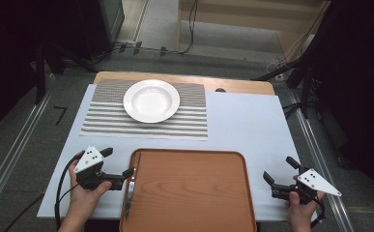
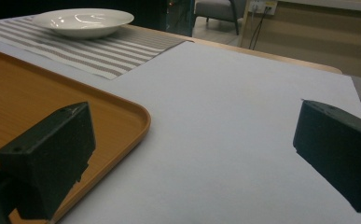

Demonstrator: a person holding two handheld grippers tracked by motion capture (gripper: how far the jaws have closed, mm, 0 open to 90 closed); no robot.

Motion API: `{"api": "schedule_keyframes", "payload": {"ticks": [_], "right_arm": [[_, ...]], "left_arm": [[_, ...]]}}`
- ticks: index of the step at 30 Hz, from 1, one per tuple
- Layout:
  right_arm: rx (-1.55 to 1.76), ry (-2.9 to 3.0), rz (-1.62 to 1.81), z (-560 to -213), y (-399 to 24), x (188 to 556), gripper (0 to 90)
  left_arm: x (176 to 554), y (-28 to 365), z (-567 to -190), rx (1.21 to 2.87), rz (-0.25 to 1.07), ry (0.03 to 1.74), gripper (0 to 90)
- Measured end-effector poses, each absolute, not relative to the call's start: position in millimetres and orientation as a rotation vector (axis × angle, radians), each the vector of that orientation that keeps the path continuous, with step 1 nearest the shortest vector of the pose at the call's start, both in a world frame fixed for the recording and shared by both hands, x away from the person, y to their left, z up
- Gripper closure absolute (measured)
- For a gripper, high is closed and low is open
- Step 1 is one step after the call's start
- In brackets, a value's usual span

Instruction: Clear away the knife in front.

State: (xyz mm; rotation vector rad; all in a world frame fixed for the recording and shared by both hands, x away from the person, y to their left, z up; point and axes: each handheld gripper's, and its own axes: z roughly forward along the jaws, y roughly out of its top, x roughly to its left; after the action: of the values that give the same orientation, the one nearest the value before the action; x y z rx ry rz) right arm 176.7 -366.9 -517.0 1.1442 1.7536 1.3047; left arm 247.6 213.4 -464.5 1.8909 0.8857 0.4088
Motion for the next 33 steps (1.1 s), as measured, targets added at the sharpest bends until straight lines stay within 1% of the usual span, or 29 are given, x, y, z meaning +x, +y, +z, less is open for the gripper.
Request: {"api": "schedule_keyframes", "payload": {"ticks": [7,13,33], "right_arm": [[1.146,1.755,1.299,-517,-367,177,0.0],[1.147,1.755,1.297,-517,-367,177,0.0],[1.155,1.76,1.282,-517,-366,177,0.0]], "left_arm": [[247,234,-466,1.862,0.453,0.918,0.0],[246,253,-469,1.869,0.474,0.942,0.0],[241,314,-477,1.797,0.505,1.038,0.0]]}}
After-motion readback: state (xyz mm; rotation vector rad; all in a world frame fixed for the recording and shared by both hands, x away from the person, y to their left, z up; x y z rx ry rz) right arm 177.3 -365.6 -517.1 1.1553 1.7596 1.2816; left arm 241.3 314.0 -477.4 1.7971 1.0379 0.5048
